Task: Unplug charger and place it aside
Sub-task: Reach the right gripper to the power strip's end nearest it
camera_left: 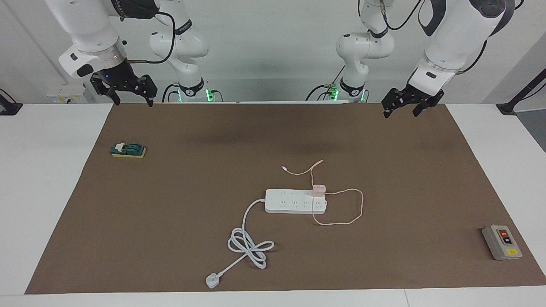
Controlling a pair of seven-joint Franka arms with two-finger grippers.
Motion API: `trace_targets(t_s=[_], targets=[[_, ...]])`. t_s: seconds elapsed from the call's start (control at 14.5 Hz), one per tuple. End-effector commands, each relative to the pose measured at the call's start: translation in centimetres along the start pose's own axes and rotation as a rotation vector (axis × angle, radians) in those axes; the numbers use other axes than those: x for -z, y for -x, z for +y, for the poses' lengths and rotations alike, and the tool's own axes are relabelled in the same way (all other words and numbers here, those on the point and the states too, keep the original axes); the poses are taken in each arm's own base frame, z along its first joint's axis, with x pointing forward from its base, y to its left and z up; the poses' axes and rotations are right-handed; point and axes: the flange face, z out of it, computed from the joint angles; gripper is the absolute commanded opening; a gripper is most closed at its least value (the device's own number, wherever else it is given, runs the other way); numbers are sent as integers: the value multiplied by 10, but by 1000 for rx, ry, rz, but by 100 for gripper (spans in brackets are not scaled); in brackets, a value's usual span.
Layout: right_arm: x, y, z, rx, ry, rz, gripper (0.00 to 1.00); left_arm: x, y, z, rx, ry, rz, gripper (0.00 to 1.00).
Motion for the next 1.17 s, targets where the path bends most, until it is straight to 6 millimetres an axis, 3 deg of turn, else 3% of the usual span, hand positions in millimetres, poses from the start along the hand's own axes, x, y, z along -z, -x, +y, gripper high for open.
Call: trace_targets(t_s=[0.0,0.69,0.83,1.11], targets=[[1,6,4,18,0,-3,100,2,6,-2,14,13,-6,100],[-6,7,6,0,-12,-16,100,2,6,-2,14,13,-8,100],[-15,5,6,-87,-58,-36,100,2,6,-2,13,13,-8,100],[-32,-7,-14,-300,-110,-66,100,2,6,-2,14,13,-8,100]])
